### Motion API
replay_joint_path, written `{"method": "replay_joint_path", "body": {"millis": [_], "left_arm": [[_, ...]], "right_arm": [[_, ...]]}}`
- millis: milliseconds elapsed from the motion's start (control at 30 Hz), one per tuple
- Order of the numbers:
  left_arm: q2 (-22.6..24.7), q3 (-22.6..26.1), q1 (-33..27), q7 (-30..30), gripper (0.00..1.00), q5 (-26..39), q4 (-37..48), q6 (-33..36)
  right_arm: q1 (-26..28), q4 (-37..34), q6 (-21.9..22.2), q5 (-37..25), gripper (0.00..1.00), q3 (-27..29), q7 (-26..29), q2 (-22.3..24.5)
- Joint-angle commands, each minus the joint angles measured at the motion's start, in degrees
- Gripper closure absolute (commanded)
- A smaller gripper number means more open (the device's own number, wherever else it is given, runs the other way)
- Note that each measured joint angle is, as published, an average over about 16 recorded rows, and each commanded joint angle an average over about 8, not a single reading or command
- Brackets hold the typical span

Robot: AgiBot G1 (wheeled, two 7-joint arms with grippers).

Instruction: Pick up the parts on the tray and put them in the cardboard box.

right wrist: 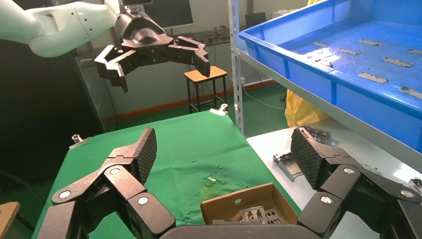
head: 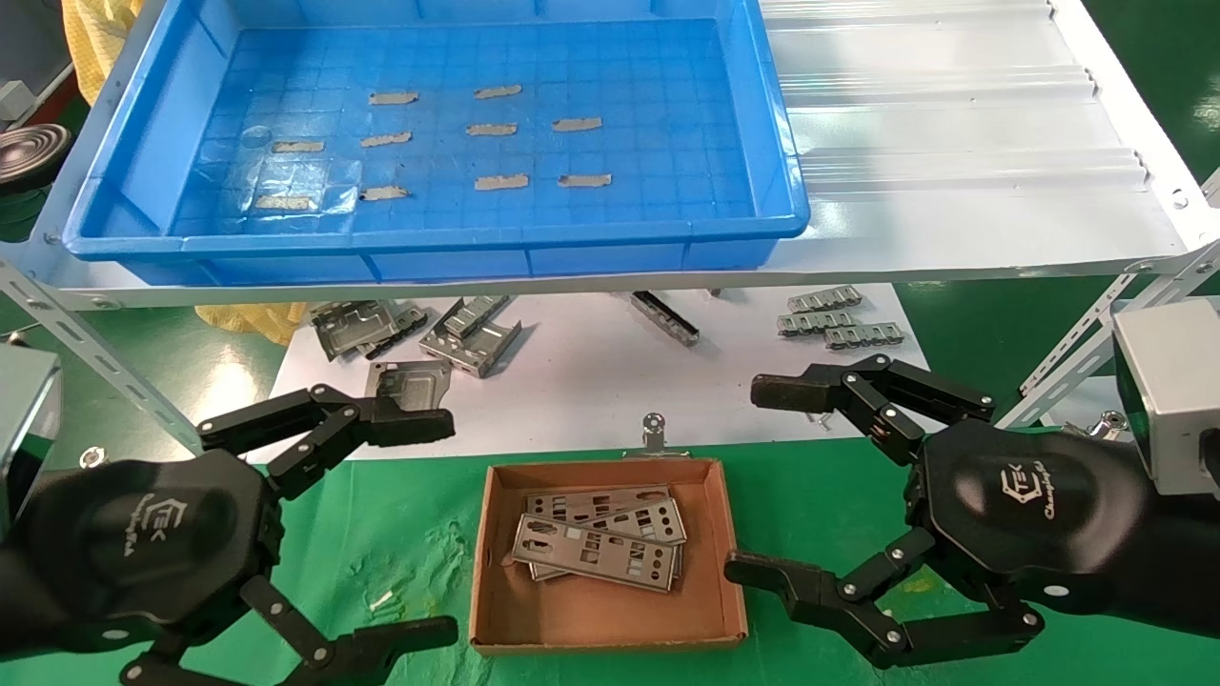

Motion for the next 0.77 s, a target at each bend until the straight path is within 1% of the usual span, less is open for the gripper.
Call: {"method": "replay_joint_path", "body": {"millis": [33, 767], "left_arm": [[0.0, 0.0, 0.0, 0.0, 0.0, 0.0, 0.0, 0.0], [0.0, 0.0, 0.0, 0.0, 0.0, 0.0, 0.0, 0.0]], "right_arm": [[0.0, 0.0, 0.0, 0.0, 0.0, 0.0, 0.0, 0.0], [0.0, 0.0, 0.0, 0.0, 0.0, 0.0, 0.0, 0.0]]}}
